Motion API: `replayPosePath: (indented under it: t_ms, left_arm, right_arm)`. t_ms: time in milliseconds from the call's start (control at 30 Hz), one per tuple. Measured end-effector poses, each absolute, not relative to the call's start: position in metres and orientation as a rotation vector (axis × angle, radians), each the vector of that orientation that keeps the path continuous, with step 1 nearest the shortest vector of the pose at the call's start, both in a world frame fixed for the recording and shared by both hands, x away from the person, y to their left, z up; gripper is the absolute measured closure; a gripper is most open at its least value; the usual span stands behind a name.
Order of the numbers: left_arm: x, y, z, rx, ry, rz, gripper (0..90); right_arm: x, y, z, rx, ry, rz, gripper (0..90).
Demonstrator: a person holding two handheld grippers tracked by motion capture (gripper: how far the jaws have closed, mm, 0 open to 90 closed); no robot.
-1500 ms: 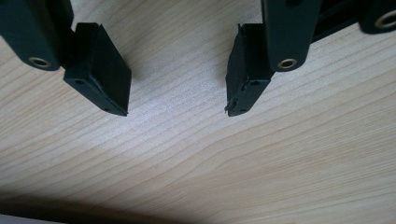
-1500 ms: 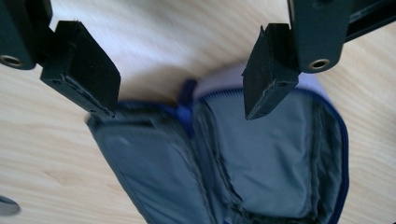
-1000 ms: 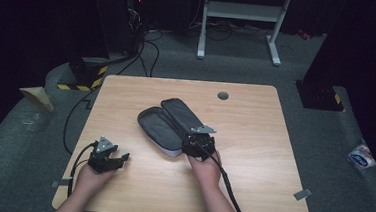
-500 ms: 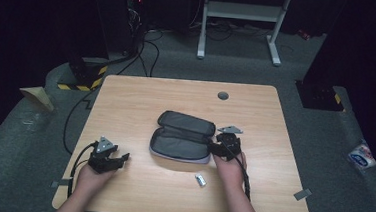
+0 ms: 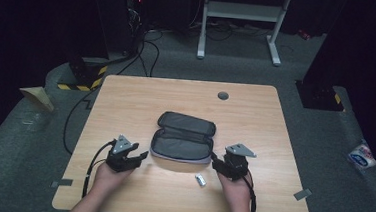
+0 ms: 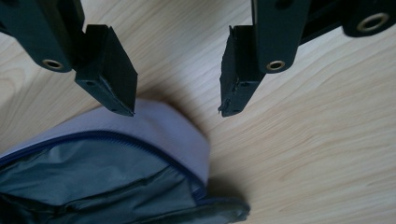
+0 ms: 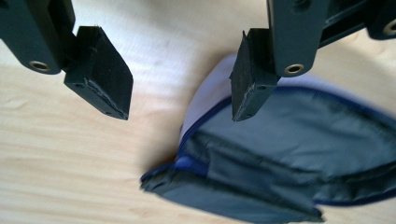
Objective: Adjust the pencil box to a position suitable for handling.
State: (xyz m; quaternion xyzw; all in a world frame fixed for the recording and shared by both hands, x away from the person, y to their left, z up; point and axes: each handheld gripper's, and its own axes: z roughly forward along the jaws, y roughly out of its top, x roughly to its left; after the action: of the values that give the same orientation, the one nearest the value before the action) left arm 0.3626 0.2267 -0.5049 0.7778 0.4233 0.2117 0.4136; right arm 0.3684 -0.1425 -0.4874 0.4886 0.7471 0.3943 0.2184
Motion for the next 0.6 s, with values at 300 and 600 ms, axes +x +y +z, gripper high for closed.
replayPosePath:
  t_ms: [300, 600]
  left_arm:
    - [0.366, 0.209, -0.506, 1.926, 1.040, 0.470, 48.3]
    - [0.366, 0.187, -0.506, 1.931, 0.995, 0.437, 50.2]
  right_arm:
    - [0.359, -0.135, -0.502, 1.338, 2.132, 1.111, 36.0]
    - [0.366, -0.136, -0.501, 1.340, 2.115, 1.099, 36.6]
